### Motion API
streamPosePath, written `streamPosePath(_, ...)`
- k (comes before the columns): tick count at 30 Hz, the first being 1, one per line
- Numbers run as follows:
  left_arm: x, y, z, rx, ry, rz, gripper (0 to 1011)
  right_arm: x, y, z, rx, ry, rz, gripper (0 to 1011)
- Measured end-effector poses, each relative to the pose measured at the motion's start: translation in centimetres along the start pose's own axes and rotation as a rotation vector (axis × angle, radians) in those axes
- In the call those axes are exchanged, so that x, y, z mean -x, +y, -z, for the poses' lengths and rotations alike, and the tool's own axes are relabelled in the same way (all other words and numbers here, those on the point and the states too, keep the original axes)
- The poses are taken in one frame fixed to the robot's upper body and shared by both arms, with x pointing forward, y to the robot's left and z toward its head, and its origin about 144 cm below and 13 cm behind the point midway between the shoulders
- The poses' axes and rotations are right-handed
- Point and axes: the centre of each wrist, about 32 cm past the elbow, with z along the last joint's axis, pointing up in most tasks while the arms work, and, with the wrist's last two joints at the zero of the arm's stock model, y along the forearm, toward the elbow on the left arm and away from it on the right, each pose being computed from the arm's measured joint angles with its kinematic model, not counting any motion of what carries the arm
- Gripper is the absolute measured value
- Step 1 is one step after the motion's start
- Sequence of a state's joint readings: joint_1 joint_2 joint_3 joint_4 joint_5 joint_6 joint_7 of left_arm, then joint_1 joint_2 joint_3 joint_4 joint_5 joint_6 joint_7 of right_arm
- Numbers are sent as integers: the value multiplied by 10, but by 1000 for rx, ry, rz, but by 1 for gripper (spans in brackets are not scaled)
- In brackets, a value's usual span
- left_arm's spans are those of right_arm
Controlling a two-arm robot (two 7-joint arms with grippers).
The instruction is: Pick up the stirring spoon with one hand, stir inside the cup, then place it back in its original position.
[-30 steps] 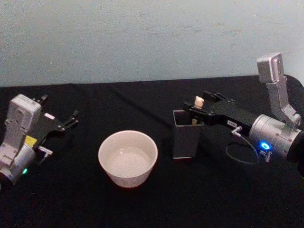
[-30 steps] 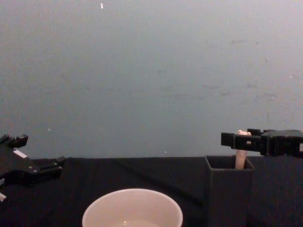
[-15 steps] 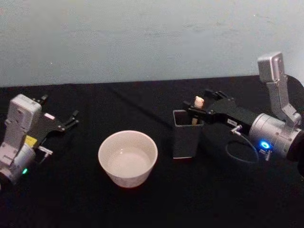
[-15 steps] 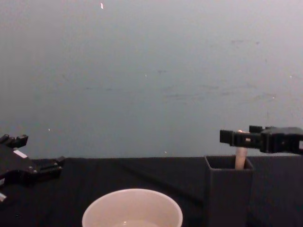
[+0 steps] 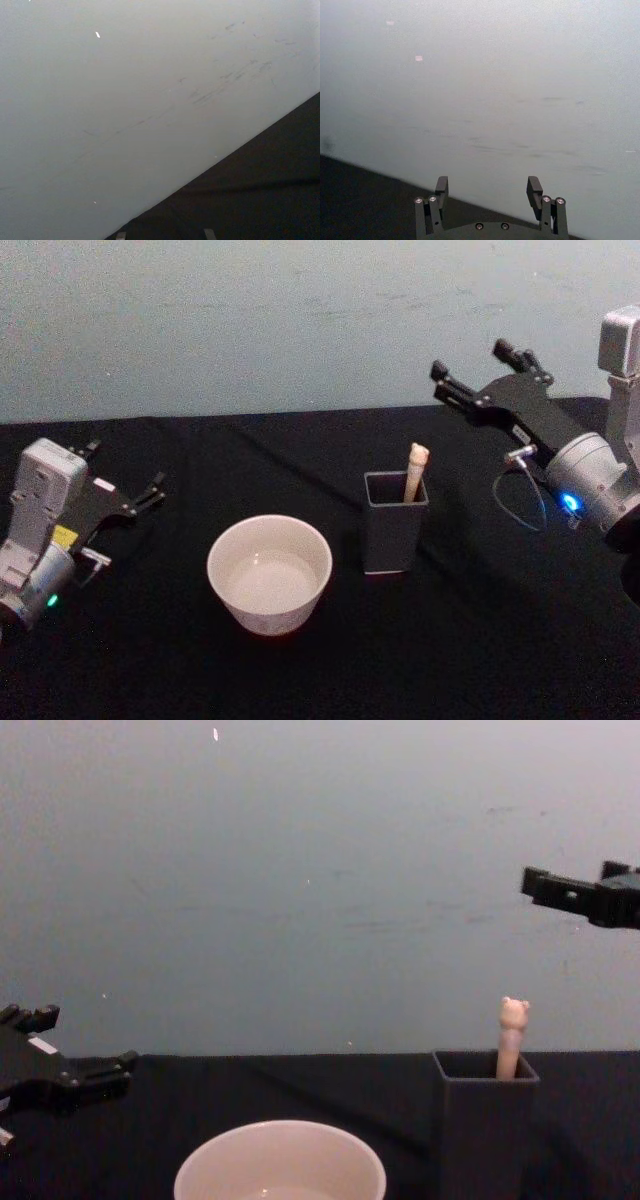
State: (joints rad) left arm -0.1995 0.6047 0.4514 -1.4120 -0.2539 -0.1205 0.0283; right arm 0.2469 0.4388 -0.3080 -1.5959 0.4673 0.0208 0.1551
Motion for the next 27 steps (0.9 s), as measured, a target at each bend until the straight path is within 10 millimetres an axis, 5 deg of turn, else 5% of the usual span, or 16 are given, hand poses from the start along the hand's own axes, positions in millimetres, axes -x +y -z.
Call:
streamPosePath(15, 0, 0, 0, 0, 0, 0, 1001, 6, -24, 64, 239, -167, 192, 1002)
streamPosePath(27, 0, 0, 0, 0, 0, 0, 1001, 7, -24, 83, 311, -169, 202, 1002)
